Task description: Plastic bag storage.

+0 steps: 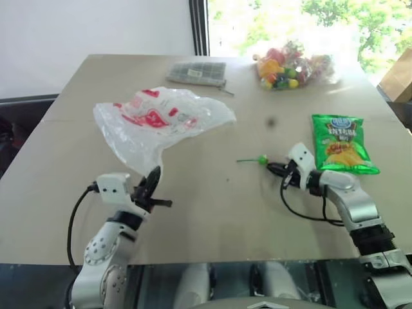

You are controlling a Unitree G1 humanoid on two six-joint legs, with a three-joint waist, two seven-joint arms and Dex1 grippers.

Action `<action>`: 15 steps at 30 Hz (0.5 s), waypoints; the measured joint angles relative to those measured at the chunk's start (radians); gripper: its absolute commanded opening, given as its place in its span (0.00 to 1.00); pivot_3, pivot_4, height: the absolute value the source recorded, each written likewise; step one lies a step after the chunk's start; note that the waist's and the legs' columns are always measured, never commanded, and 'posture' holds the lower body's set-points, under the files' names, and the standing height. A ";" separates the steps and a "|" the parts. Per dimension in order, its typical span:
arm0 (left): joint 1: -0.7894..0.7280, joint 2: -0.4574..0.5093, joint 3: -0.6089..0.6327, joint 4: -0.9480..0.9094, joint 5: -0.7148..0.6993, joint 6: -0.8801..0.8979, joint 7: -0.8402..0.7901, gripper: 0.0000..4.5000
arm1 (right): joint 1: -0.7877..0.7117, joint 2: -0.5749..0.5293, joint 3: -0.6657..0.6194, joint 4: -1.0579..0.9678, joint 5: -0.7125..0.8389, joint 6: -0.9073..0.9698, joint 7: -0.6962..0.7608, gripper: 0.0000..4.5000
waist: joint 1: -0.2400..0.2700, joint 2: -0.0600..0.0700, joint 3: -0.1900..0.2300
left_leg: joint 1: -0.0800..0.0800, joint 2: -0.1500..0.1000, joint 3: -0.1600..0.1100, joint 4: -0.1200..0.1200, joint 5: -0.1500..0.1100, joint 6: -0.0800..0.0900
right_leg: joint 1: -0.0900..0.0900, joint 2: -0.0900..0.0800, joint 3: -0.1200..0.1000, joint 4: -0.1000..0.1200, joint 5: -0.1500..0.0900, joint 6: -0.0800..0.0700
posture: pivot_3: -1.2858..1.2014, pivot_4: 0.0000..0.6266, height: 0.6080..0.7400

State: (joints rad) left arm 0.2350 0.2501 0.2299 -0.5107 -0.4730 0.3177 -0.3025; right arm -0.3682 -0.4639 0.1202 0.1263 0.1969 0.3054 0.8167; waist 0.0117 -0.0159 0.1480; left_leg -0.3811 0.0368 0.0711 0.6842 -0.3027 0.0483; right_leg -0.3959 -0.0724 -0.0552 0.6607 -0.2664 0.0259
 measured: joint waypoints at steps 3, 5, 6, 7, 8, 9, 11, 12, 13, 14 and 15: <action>0.008 0.001 -0.003 0.007 0.004 -0.002 -0.006 0.00 | 0.000 0.000 0.000 0.002 -0.012 -0.014 0.000 0.42 | 0.000 0.000 0.000 | 0.000 0.000 0.000 0.000 0.000 0.000 | 0.000 0.000 0.000 0.000 0.000 0.000 | 0.52 0.24 1.00; 0.010 0.002 -0.003 0.012 0.007 -0.004 -0.009 0.00 | -0.002 0.003 -0.001 0.013 -0.018 -0.028 -0.007 0.63 | 0.000 0.000 0.000 | 0.000 0.000 0.000 0.000 0.000 0.000 | 0.000 0.000 0.000 0.000 0.000 0.000 | 0.52 0.24 1.00; 0.010 0.002 -0.003 0.012 0.010 -0.005 -0.010 0.00 | -0.007 0.006 -0.001 0.020 -0.021 -0.033 -0.012 0.74 | -0.001 0.000 0.000 | 0.000 0.000 0.000 0.000 0.000 0.000 | 0.000 0.000 0.000 0.000 0.000 0.000 | 0.52 0.24 1.00; 0.009 0.004 -0.003 0.013 0.012 -0.007 -0.012 0.00 | -0.015 0.011 -0.002 0.034 -0.026 -0.040 -0.016 0.84 | -0.002 0.000 0.000 | 0.000 0.000 0.000 0.000 0.000 0.000 | 0.000 0.000 0.000 0.000 0.000 0.000 | 0.52 0.24 1.00; 0.008 0.007 -0.003 0.014 0.017 -0.009 -0.017 0.00 | -0.026 0.018 -0.003 0.050 -0.031 -0.049 -0.019 0.95 | -0.004 0.000 0.000 | 0.000 0.000 0.000 0.000 0.000 0.000 | 0.000 0.000 0.000 0.000 0.000 0.000 | 0.52 0.24 1.00; 0.005 0.008 -0.003 0.016 0.019 -0.011 -0.019 0.00 | -0.035 0.023 -0.002 0.061 -0.032 -0.052 -0.018 0.99 | -0.005 0.000 0.000 | 0.000 0.000 0.000 0.000 0.000 0.000 | 0.000 0.000 0.000 0.000 0.000 0.000 | 0.52 0.24 1.00; 0.004 0.008 -0.003 0.022 0.020 -0.017 -0.021 0.00 | -0.053 0.040 0.000 0.089 -0.033 -0.059 -0.014 0.99 | -0.007 0.000 0.000 | 0.000 0.000 0.000 0.000 0.000 0.000 | 0.000 0.000 0.000 0.000 0.000 0.000 | 0.52 0.24 1.00; 0.004 0.008 -0.004 0.024 0.020 -0.018 -0.021 0.00 | -0.056 0.046 0.002 0.093 -0.033 -0.061 -0.013 0.99 | -0.007 0.000 0.000 | 0.000 0.000 0.000 0.000 0.000 0.000 | 0.000 0.000 0.000 0.000 0.000 0.000 | 0.52 0.24 1.00; 0.004 0.008 -0.004 0.026 0.020 -0.020 -0.021 0.00 | -0.065 0.055 0.008 0.105 -0.035 -0.068 -0.010 0.99 | -0.008 0.000 0.000 | 0.000 0.000 0.000 0.000 0.000 0.000 | 0.000 0.000 0.000 0.000 0.000 0.000 | 0.52 0.24 1.00; 0.003 0.008 -0.004 0.028 0.020 -0.020 -0.022 0.00 | -0.075 0.060 0.014 0.116 -0.037 -0.071 -0.008 0.99 | -0.010 0.000 0.000 | 0.000 0.000 0.000 0.000 0.000 0.000 | 0.000 0.000 0.000 0.000 0.000 0.000 | 0.52 0.24 1.00; 0.003 0.008 -0.004 0.031 0.021 -0.021 -0.022 0.00 | -0.084 0.064 0.019 0.125 -0.038 -0.073 -0.006 0.99 | -0.012 0.000 0.000 | 0.000 0.000 0.000 0.000 0.000 0.000 | 0.000 0.000 0.000 0.000 0.000 0.000 | 0.52 0.24 1.00</action>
State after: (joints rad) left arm 0.2379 0.2586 0.2262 -0.4802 -0.4524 0.2969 -0.3246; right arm -0.4524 -0.3999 0.1388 0.2514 0.1587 0.2329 0.8112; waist -0.0005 -0.0158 0.1480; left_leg -0.3810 0.0373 0.0713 0.6841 -0.3026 0.0482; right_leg -0.3961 -0.0727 -0.0548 0.6608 -0.2664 0.0259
